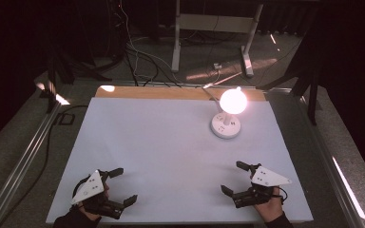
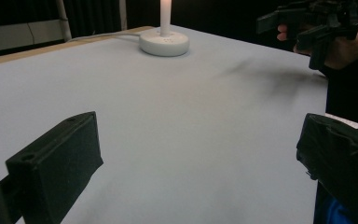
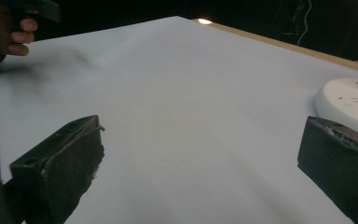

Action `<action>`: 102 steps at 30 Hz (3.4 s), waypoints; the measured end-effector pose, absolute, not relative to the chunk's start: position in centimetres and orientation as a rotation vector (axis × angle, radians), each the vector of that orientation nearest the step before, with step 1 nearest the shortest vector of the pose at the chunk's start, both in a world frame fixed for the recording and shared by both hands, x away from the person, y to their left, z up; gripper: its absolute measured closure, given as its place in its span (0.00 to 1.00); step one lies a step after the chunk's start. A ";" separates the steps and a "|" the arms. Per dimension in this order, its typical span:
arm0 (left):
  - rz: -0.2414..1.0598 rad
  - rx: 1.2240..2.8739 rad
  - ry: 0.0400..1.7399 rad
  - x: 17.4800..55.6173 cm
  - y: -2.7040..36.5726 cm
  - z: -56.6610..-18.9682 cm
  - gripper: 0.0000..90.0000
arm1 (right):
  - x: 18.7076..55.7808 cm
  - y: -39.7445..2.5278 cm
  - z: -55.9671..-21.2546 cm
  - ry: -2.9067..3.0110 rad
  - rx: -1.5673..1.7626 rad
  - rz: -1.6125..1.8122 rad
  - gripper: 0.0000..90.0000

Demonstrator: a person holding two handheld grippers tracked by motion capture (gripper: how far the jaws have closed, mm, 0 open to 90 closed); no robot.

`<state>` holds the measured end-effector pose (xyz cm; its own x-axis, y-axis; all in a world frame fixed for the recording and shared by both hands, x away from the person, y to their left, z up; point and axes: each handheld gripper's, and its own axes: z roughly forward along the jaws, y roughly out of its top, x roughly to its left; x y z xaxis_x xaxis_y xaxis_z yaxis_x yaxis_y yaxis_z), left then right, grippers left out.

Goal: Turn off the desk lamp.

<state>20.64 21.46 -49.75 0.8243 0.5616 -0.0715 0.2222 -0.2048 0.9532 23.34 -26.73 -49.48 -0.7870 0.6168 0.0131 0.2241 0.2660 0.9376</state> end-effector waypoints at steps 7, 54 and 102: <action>0.357 1.773 0.608 20.4 21.7 -49.6 0.00 | 23.4 -26.6 -49.4 2.187 0.757 1.534 0.00; 0.350 1.749 0.594 20.3 21.9 -49.2 0.00 | 26.2 -25.5 -43.0 2.193 0.727 1.566 0.00; 0.339 1.740 0.592 20.3 21.9 -49.2 0.00 | 36.7 -29.6 -45.7 2.047 1.108 1.260 0.00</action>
